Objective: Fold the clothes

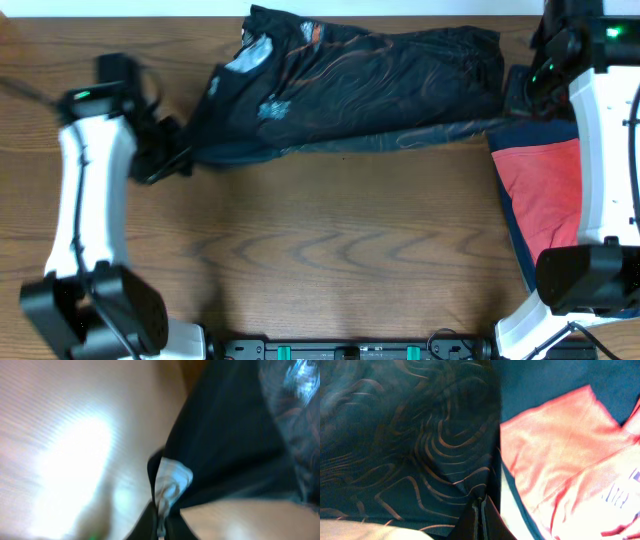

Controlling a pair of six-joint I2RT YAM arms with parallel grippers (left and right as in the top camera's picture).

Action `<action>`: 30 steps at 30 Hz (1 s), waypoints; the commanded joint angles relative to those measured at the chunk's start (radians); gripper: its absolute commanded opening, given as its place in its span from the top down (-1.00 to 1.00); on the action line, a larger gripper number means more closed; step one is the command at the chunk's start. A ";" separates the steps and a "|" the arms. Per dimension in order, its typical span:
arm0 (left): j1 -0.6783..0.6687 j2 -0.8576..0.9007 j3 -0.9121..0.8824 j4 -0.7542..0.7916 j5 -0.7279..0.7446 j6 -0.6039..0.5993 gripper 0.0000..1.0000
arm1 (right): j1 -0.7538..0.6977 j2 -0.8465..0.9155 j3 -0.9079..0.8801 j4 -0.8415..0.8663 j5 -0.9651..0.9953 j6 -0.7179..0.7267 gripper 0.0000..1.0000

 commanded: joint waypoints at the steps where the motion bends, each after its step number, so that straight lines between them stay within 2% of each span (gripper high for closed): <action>1: 0.075 -0.048 0.002 -0.102 -0.006 0.051 0.88 | 0.004 -0.001 -0.094 -0.016 -0.004 0.017 0.97; 5: 0.135 -0.092 0.002 -0.248 -0.007 0.129 0.88 | 0.004 -0.001 -0.229 -0.055 -0.004 0.017 0.97; 12: 0.160 -0.193 0.002 -0.400 -0.010 0.148 0.88 | 0.004 -0.002 -0.467 -0.080 -0.004 0.022 0.97; 20: 0.161 -0.402 0.002 -0.451 -0.010 0.147 0.88 | 0.005 -0.016 -0.550 -0.080 -0.003 0.035 0.98; 25: 0.160 -0.525 0.002 -0.450 -0.010 0.144 0.88 | 0.004 -0.093 -0.566 -0.087 -0.003 0.035 0.97; 30: 0.161 -0.556 0.002 -0.388 -0.009 0.123 0.88 | 0.004 -0.156 -0.567 0.005 -0.008 0.043 0.98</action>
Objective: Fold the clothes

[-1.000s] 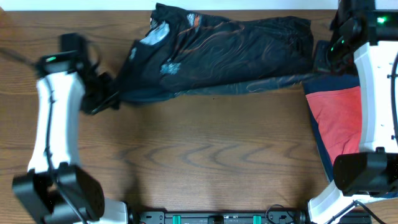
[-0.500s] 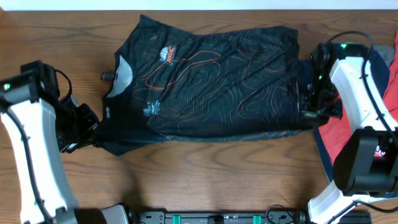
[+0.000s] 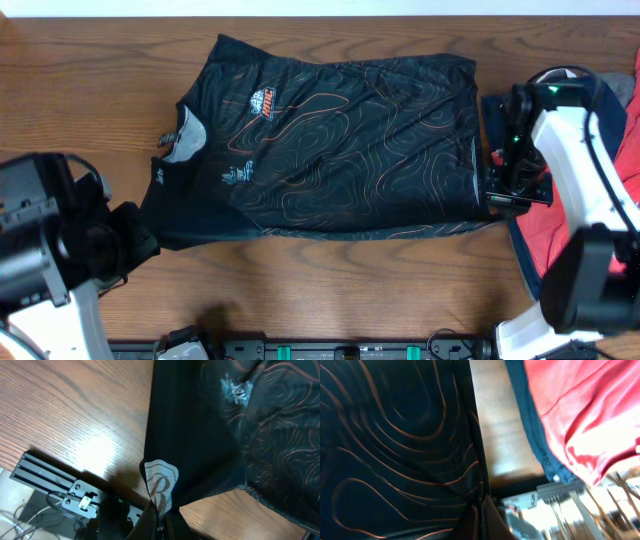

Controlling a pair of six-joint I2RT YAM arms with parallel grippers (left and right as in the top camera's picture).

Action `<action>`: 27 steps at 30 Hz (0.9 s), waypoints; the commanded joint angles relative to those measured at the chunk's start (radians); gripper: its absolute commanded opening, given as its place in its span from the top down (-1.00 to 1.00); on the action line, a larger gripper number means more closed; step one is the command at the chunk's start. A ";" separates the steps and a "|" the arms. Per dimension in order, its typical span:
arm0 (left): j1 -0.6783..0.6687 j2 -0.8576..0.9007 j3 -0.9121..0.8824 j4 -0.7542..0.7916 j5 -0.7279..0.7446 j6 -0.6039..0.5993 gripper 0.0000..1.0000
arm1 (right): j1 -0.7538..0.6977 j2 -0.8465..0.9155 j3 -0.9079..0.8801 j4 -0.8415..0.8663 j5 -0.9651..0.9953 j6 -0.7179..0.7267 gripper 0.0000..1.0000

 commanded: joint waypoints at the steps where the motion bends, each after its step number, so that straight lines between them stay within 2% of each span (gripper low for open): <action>1: 0.005 0.009 0.003 0.005 -0.012 -0.013 0.88 | 0.004 -0.047 0.000 0.079 -0.008 0.026 0.98; 7: 0.004 0.098 0.003 0.204 -0.011 -0.074 0.87 | 0.018 -0.047 0.000 0.382 -0.035 0.029 0.98; 11: 0.001 0.204 0.003 0.333 0.012 -0.074 0.88 | 0.029 -0.047 0.000 0.513 -0.050 0.029 0.98; 15: -0.023 0.324 0.003 0.457 0.055 -0.072 0.88 | 0.031 -0.046 0.000 0.594 -0.049 0.029 0.98; 23: -0.085 0.504 0.003 0.831 0.059 -0.058 0.88 | 0.031 -0.005 -0.001 0.743 -0.049 0.029 0.98; 27: -0.116 0.570 0.003 0.887 0.059 -0.058 0.88 | 0.031 0.054 -0.001 0.780 -0.056 0.029 0.98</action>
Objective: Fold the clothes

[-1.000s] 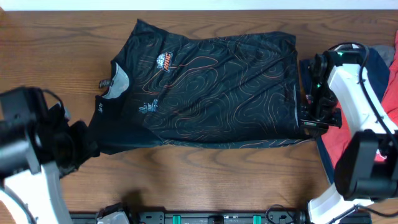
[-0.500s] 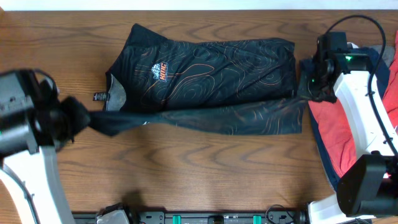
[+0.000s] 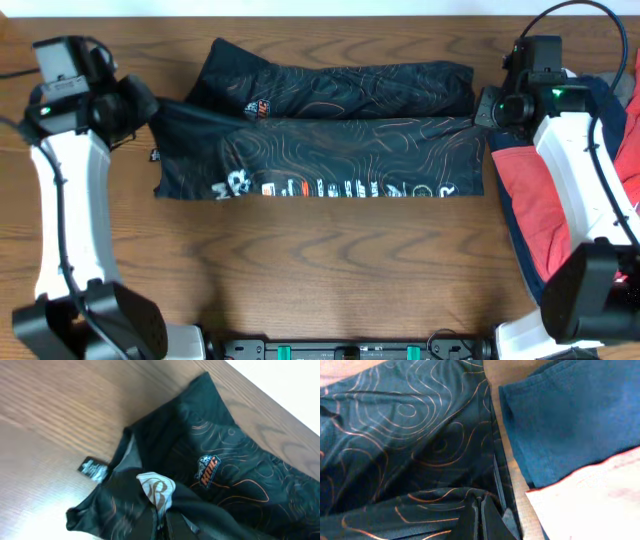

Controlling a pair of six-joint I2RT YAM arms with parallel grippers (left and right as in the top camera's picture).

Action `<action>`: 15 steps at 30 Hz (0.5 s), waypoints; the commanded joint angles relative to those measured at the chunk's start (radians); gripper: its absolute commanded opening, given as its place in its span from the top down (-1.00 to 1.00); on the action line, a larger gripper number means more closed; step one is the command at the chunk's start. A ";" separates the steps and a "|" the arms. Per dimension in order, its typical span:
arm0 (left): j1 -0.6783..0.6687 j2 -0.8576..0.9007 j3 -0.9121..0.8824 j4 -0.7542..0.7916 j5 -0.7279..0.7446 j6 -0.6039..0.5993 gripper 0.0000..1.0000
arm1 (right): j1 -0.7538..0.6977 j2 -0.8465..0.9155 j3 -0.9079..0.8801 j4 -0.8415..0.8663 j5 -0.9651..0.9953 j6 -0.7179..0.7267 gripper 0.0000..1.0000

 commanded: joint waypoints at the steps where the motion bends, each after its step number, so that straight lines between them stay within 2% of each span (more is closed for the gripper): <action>1: -0.028 0.055 0.005 0.024 0.002 0.006 0.88 | 0.012 0.079 0.000 0.029 0.000 0.012 0.98; 8: -0.066 0.172 0.005 0.095 0.002 0.006 0.87 | 0.017 0.195 0.000 0.207 -0.058 0.012 0.98; 10: -0.068 0.189 0.005 0.104 0.002 0.006 0.66 | 0.023 0.218 0.000 0.270 -0.094 0.012 0.94; 12: -0.068 0.191 0.005 0.103 0.002 0.015 -0.03 | 0.028 0.233 0.000 0.311 -0.096 0.012 0.78; 13: -0.066 0.190 0.005 0.098 0.002 0.027 -0.28 | 0.029 0.235 0.000 0.319 -0.086 0.013 0.54; 14: -0.063 0.187 0.005 0.084 0.001 0.050 -0.41 | 0.029 0.235 0.000 0.319 -0.072 0.013 0.17; 15: -0.060 0.184 0.005 0.065 0.000 0.065 -0.46 | 0.028 0.235 0.000 0.317 -0.061 0.013 0.07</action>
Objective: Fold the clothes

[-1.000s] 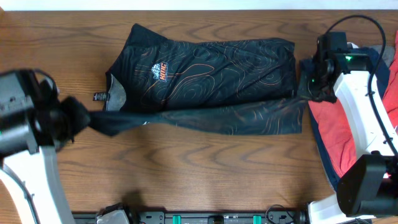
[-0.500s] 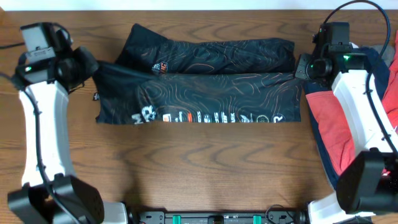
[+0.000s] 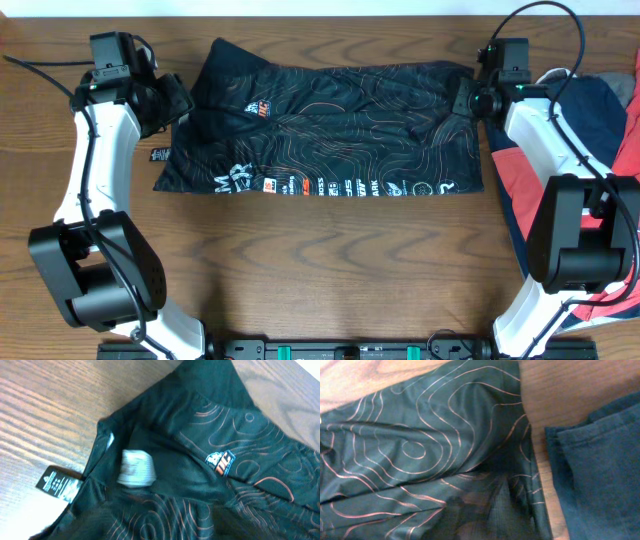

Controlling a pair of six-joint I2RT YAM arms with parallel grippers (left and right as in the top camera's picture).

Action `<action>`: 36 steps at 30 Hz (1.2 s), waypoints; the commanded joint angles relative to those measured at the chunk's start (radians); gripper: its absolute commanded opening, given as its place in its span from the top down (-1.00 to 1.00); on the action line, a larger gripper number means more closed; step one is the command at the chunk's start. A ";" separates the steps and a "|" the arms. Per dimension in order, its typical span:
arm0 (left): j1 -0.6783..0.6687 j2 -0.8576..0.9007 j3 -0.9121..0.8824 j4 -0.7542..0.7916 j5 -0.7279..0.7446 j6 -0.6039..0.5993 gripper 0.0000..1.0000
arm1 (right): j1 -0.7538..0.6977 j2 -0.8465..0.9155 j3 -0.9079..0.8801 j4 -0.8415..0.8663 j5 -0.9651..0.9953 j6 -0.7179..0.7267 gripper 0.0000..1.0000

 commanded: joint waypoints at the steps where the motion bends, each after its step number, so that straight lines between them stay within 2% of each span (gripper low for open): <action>1: 0.011 -0.013 0.005 -0.045 -0.012 0.045 -0.46 | 0.009 0.005 0.002 -0.007 0.017 0.004 0.03; 6: 0.035 -0.012 0.005 -0.231 -0.121 0.045 -0.52 | 0.003 0.006 0.002 -0.170 0.069 0.004 -0.04; 10: 0.036 -0.011 -0.012 -0.311 -0.173 0.045 -0.56 | 0.003 0.012 -0.007 -0.320 0.087 0.003 -0.06; 14: 0.036 -0.011 -0.089 -0.264 -0.188 0.043 -0.59 | 0.004 0.014 -0.060 -0.369 0.087 0.003 -0.09; 19: 0.036 -0.011 -0.230 -0.122 -0.193 0.033 -0.65 | 0.005 0.014 -0.139 -0.316 0.087 0.003 -0.11; 21: 0.036 -0.011 -0.282 -0.066 -0.193 0.033 -0.65 | 0.005 0.014 -0.158 -0.307 0.086 0.004 0.01; 26: 0.036 -0.011 -0.372 0.077 -0.193 0.033 -0.64 | 0.006 0.014 -0.182 -0.306 0.086 0.004 0.59; 28: 0.036 -0.010 -0.389 0.109 -0.193 0.033 -0.52 | 0.006 0.014 -0.183 -0.306 0.086 0.004 0.81; 30: 0.036 -0.010 -0.398 0.127 -0.193 0.033 -0.23 | 0.006 0.014 -0.183 -0.306 0.082 0.004 0.97; 32: 0.036 -0.010 -0.404 0.132 -0.193 0.033 0.15 | 0.006 0.014 -0.183 -0.309 0.082 0.004 0.98; 34: 0.036 -0.010 -0.410 0.134 -0.193 0.034 0.25 | 0.005 0.014 -0.183 -0.309 0.082 0.004 0.97; 36: 0.036 -0.010 -0.419 0.134 -0.195 0.034 0.51 | 0.005 0.014 -0.183 -0.309 0.083 0.004 0.97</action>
